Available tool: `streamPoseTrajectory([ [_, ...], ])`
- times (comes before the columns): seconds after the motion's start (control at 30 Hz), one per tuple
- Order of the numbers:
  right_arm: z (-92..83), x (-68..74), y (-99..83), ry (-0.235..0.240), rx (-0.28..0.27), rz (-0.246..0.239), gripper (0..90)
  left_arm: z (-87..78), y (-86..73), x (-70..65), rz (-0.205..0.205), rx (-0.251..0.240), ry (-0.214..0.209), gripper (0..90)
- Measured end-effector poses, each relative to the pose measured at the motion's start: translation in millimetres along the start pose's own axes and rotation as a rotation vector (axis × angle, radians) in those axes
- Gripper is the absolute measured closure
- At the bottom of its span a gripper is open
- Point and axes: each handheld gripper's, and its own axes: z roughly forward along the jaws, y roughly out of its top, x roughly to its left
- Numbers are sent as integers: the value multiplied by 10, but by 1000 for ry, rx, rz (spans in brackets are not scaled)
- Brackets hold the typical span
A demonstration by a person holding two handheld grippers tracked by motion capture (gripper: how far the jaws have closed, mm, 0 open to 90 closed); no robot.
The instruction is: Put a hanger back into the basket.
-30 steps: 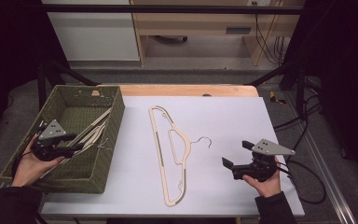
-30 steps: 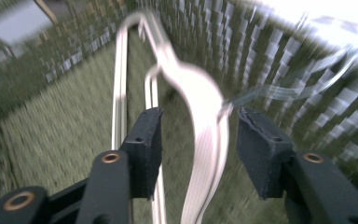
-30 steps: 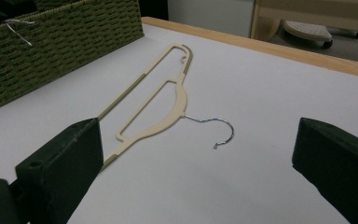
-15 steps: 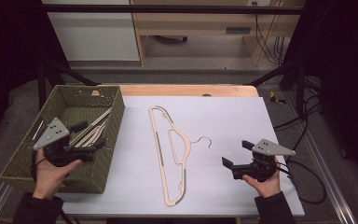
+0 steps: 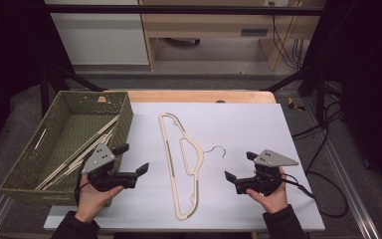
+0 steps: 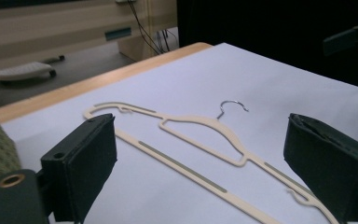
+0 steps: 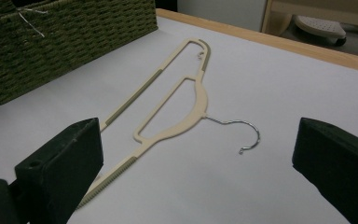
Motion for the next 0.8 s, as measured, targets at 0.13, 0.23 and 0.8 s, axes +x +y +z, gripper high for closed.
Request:
streamPoseTrajectory([
  [0.13, 143, 115, 22, 5, 25, -4, 42, 44, -77, 0, -7, 14, 0, 93],
  [0.23, 268, 207, 29, 17, 55, 0, 55, 36, -104, 7, -16, 18, -4, 91],
  [0.8, 1089, 605, -321, -23, 316, -54, 186, 11, -73, -20, 0, 16, 0, 72],
])
